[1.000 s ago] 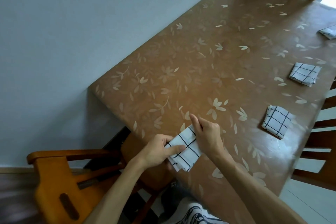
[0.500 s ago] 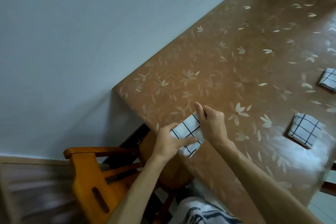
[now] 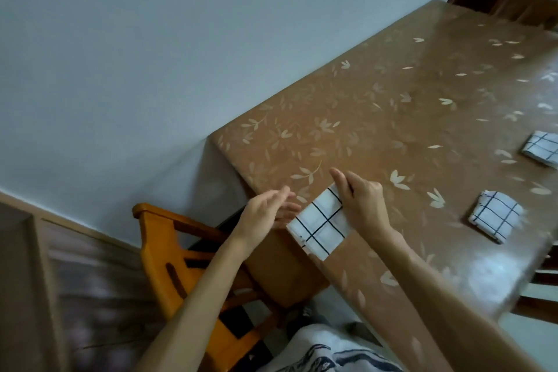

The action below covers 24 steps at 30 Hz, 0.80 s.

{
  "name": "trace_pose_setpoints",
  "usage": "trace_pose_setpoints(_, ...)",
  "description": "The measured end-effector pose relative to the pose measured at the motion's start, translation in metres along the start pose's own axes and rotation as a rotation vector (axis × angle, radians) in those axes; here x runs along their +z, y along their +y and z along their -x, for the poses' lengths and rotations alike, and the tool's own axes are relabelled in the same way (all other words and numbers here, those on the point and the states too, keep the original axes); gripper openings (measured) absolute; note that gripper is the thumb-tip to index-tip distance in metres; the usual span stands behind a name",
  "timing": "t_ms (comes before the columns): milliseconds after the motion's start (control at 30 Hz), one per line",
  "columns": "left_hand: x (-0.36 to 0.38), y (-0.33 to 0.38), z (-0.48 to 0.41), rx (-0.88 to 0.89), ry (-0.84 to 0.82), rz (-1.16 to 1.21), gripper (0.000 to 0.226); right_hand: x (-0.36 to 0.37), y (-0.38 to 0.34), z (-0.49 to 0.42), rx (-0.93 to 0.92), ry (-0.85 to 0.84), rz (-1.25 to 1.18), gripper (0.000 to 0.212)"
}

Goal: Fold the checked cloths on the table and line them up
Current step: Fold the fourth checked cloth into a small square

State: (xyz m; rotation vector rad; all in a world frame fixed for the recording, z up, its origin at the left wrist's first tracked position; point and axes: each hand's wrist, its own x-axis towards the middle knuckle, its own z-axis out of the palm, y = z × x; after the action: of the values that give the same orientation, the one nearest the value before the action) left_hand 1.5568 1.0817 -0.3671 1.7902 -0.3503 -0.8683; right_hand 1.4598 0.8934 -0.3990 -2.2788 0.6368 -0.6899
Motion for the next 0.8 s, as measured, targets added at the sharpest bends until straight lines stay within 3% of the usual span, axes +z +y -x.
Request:
trace_pose_setpoints(100,0.029,0.001,0.023,0.216,-0.041,-0.267,0.027,-0.014,-0.011,0.028,-0.032,0.046,-0.028,0.049)
trace_pose_setpoints(267,0.062,-0.012,0.065,0.379,0.059,-0.379,0.026,-0.053,-0.016,0.069,0.005,-0.042,0.047,0.038)
trace_pose_setpoints(467,0.098,0.000,0.104,0.451,0.031,-0.519,0.023,-0.096,-0.012,0.095,-0.344,-0.166,0.249,0.042)
trace_pose_setpoints(600,0.127,0.024,0.112,0.562,-0.034,-0.556,0.008,-0.127,-0.009,0.101,-0.392,-0.118,0.343,0.044)
trace_pose_setpoints(800,0.187,0.066,0.124,0.642,0.062,-0.554,0.023,-0.220,0.037,0.089,-0.364,0.049,0.364,0.053)
